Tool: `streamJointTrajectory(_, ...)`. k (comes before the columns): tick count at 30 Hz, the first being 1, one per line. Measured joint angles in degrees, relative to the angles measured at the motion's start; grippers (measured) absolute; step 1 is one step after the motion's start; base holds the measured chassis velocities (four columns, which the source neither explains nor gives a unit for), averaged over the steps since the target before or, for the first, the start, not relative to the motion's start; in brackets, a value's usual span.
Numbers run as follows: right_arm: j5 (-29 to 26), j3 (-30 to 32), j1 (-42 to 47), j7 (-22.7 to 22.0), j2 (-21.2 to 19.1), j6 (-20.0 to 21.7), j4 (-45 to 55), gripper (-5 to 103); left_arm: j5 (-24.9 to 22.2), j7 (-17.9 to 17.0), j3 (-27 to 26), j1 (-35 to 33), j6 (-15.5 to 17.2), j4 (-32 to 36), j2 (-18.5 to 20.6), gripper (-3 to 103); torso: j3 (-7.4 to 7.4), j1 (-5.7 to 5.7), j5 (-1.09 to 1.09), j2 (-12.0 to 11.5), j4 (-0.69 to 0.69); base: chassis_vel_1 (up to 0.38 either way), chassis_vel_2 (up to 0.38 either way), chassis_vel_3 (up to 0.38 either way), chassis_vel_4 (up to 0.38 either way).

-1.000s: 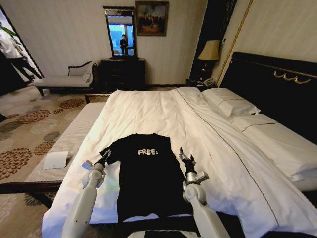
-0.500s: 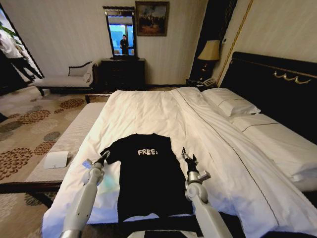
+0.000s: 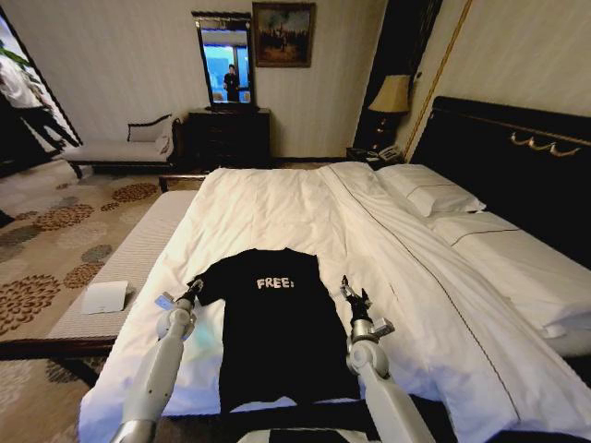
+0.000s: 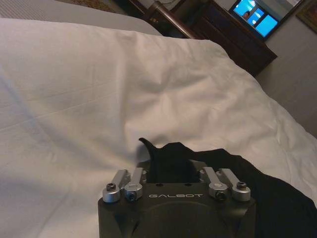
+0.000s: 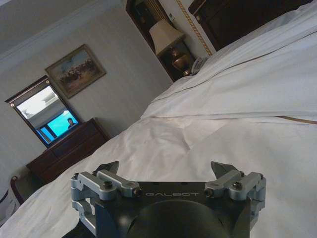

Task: Fold the clothes on the bed.

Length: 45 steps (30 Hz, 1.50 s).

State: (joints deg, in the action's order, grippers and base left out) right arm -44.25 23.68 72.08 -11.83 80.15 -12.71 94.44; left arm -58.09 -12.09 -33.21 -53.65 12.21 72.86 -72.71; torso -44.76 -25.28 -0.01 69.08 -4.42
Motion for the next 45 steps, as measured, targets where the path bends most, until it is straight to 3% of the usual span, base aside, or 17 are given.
streamJointTrajectory(2,0.05,-0.02,-0.01,-0.04,-0.10,0.00,0.22,100,0.03,0.11,-0.04,0.00,0.09,0.05,0.14,32,0.00,0.00,0.00,0.00,0.00,0.000,0.000,0.000,0.000)
streamJointTrajectory(3,0.05,-0.02,-0.01,-0.04,-0.10,0.00,0.22,100,0.03,0.11,-0.04,0.00,0.09,0.05,0.14,32,0.00,0.00,0.00,0.00,0.00,0.000,0.000,0.000,0.000)
streamJointTrajectory(11,0.16,-0.06,-0.02,0.94,-0.35,-0.32,0.69,100,0.08,0.25,0.00,-0.32,0.34,0.83,0.35,2,0.01,0.00,0.00,0.00,0.00,0.000,0.000,0.000,0.000)
streamJointTrajectory(20,0.22,-0.12,-0.05,0.96,-0.58,-0.35,0.69,100,-0.87,0.03,0.98,-0.70,0.70,6.15,1.07,0,0.01,0.00,0.01,0.00,0.00,0.000,0.000,0.000,0.000)
streamJointTrajectory(26,0.73,-0.23,-0.05,0.97,-0.51,-0.39,0.43,100,0.44,-0.72,5.83,0.58,0.72,10.18,0.92,0,0.00,0.00,0.01,0.00,0.01,0.000,0.000,0.000,0.000)
streamJointTrajectory(45,3.49,0.54,0.41,1.05,0.80,-0.98,-0.96,100,3.55,1.83,14.63,5.14,0.64,6.31,-4.89,0,0.00,0.00,0.01,0.00,0.00,0.000,0.000,0.000,0.000)
